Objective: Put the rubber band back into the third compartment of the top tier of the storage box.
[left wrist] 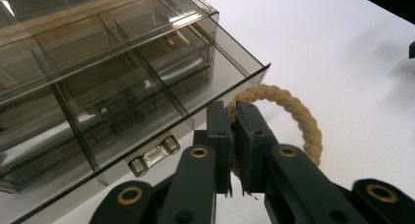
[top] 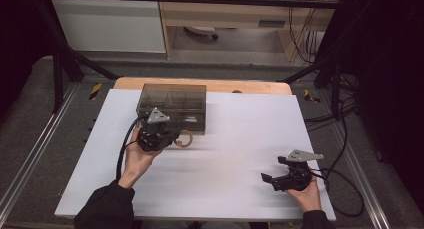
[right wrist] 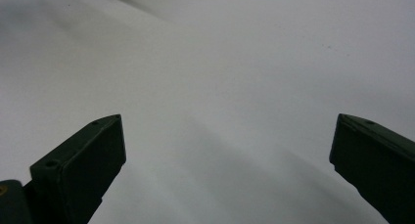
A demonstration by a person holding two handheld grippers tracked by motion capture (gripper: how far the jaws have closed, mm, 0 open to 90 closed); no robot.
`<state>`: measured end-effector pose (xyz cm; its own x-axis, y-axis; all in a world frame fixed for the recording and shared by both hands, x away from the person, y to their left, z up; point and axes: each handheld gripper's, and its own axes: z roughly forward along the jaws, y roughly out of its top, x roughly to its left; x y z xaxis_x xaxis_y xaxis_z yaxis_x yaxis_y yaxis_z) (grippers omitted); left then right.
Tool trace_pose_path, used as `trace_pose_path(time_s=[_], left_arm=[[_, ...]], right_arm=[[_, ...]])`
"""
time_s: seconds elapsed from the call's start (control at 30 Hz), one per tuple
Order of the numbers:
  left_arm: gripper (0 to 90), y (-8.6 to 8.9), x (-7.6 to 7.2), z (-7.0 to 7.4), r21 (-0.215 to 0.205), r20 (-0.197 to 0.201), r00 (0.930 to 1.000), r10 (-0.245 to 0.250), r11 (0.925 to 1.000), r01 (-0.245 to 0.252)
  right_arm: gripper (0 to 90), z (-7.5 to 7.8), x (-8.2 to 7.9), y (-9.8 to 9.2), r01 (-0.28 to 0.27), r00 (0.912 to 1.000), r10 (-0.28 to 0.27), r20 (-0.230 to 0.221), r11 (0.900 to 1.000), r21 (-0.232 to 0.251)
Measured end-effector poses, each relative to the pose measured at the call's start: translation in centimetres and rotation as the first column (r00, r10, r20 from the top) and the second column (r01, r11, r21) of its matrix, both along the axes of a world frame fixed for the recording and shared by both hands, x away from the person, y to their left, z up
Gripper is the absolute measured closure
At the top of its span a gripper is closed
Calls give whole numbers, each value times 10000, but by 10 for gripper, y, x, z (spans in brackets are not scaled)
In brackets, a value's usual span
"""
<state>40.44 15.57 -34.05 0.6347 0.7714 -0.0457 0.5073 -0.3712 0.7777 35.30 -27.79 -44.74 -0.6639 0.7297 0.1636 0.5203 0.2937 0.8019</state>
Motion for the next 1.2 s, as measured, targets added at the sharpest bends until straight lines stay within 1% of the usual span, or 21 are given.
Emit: trace_pose_path(time_s=[0.37, 0.8, 0.97, 1.07, 1.2], left_arm=[[847, -7, 12, 4, 4, -13, 10000, 89, 10000, -89], [846, -15, 27, 11, 53, 75, 9998, 185, 9998, -185], [846, -17, 34, 10, 31, 30, 9997, 251, 9997, -251], [846, -19, 38, 10, 100, -24, 9995, 317, 9994, -317], [846, -19, 43, 10, 130, 10, 9993, 365, 9992, -365]], right_arm=[[8, 0, 0, 0, -1, 10000, 1, -10, 10000, -6], [8, 0, 0, 0, -1, 10000, 1, -32, 10000, -13], [8, -1, 0, 0, -1, 10000, 1, -51, 10000, -33], [8, 0, 0, 0, -5, 10000, 5, -31, 10000, -9], [8, 0, 0, 0, -7, 10000, 7, -29, 10000, 1]])
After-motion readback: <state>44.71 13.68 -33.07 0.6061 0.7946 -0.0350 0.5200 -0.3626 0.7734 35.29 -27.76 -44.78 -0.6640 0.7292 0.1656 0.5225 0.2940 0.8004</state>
